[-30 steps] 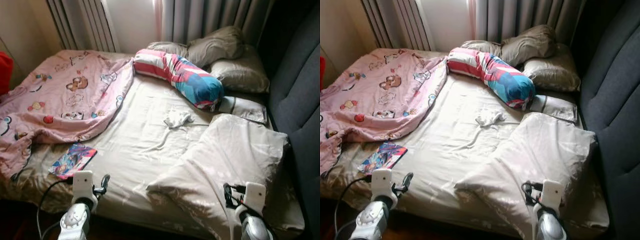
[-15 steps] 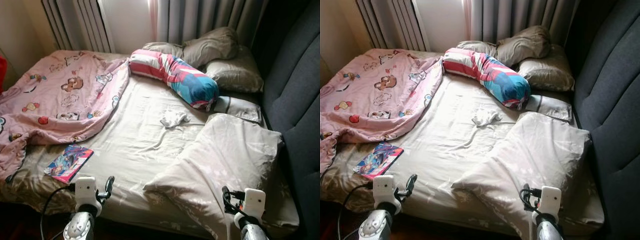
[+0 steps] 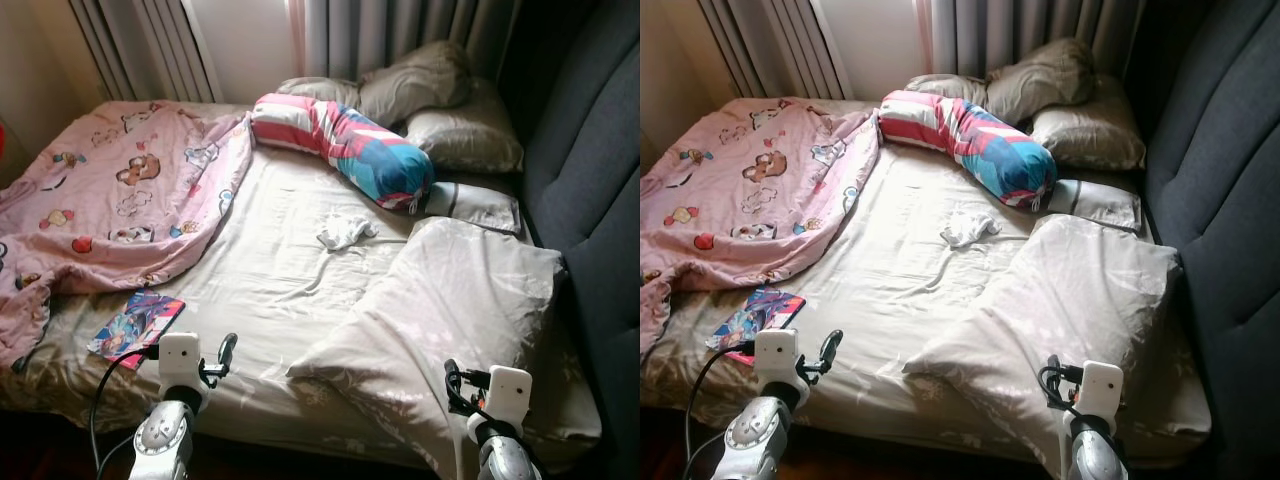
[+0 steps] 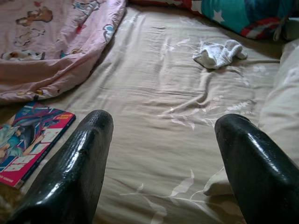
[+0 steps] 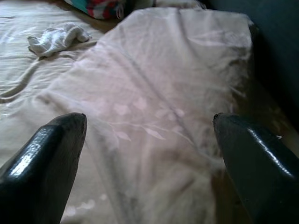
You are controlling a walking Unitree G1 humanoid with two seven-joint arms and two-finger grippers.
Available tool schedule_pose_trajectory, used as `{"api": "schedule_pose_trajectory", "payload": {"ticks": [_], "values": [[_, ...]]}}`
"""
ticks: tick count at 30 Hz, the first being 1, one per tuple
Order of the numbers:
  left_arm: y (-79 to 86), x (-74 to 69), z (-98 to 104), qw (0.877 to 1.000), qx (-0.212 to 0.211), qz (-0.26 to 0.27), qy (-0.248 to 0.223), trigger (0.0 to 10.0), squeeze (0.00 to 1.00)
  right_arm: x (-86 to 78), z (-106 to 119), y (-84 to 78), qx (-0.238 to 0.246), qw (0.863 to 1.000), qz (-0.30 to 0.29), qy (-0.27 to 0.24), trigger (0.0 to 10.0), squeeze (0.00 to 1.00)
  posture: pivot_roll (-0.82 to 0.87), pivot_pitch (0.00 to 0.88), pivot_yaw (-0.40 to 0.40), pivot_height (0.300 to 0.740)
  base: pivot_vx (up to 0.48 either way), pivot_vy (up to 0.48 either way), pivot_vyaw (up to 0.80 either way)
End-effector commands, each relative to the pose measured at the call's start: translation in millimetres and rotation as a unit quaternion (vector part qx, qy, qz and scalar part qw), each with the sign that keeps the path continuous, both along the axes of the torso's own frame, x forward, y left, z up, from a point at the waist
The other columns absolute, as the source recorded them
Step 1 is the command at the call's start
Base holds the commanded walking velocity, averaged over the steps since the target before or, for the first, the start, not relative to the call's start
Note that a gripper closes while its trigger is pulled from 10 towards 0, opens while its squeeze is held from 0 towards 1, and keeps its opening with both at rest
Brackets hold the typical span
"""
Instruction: Clean up the room
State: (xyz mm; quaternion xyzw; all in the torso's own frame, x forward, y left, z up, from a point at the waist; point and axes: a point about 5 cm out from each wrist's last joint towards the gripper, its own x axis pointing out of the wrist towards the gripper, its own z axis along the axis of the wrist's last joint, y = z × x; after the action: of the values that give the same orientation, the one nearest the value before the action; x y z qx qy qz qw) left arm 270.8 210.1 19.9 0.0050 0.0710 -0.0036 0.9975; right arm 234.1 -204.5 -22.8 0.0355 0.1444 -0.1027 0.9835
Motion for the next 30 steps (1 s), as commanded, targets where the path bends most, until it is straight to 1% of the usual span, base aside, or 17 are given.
{"api": "schedule_pose_trajectory", "payload": {"ticks": [1,7,9,15,19,21,23,24,29,30], "values": [[1.9,-1.9,-4.0,1.0,0.007,-0.008,0.018,10.0,0.0,-2.3,0.8,-1.7,0.001,1.0,-0.012,-0.008,10.0,0.0,-0.15,0.089,0.051,0.74,0.0,0.0,0.0],[1.1,-1.1,0.4,1.0,0.006,-0.005,0.006,10.0,0.0,-4.7,2.2,-1.0,-0.004,1.0,-0.006,-0.016,10.0,0.0,-0.13,0.125,0.058,0.74,0.0,0.0,0.0],[-2.3,-3.3,-0.1,1.0,0.007,-0.017,0.006,10.0,0.0,-6.0,3.2,-2.1,-0.004,1.0,-0.009,-0.021,10.0,0.0,-0.12,0.148,0.053,0.74,0.0,0.0,0.0],[-7.1,-5.3,-2.6,1.0,-0.003,-0.01,0.007,10.0,0.0,-8.2,2.7,-3.9,-0.003,1.0,0.001,-0.02,10.0,0.0,-0.12,0.145,0.035,0.74,0.0,0.0,0.0],[-14.2,-4.5,-2.5,1.0,-0.008,-0.016,0.006,10.0,0.0,-9.7,1.5,-13.1,-0.004,1.0,-0.008,-0.014,10.0,0.0,-0.12,0.148,0.032,0.74,0.0,0.0,0.0],[-16.2,-5.5,-2.2,1.0,-0.009,-0.019,0.004,10.0,0.0,-9.6,0.7,-13.9,-0.001,1.0,-0.007,-0.01,10.0,0.0,-0.12,0.151,0.028,0.74,0.0,0.0,0.0],[-16.9,-7.2,-1.8,1.0,-0.01,-0.017,0.002,10.0,0.0,-6.8,-0.7,-11.1,0.004,1.0,0.001,0.001,10.0,0.0,-0.1,0.151,0.017,0.74,0.0,0.0,0.0],[-16.0,-8.5,-1.5,1.0,-0.01,-0.014,-0.001,10.0,0.0,-4.2,-0.6,-7.0,0.011,1.0,0.01,0.001,10.0,0.0,-0.1,0.159,0.012,0.74,0.0,0.0,-0.79],[-15.3,-13.4,-4.0,1.0,-0.01,-0.008,0.002,10.0,0.0,0.4,3.1,-4.2,0.002,1.0,0.016,-0.006,10.0,0.0,-0.08,0.164,0.003,0.74,0.0,0.0,-0.77],[-14.4,-15.1,-4.4,1.0,-0.01,-0.008,0.003,10.0,0.0,2.6,5.0,-2.5,0.001,1.0,0.019,-0.012,10.0,0.0,-0.09,0.17,0.007,0.74,0.0,0.0,0.0]]}}
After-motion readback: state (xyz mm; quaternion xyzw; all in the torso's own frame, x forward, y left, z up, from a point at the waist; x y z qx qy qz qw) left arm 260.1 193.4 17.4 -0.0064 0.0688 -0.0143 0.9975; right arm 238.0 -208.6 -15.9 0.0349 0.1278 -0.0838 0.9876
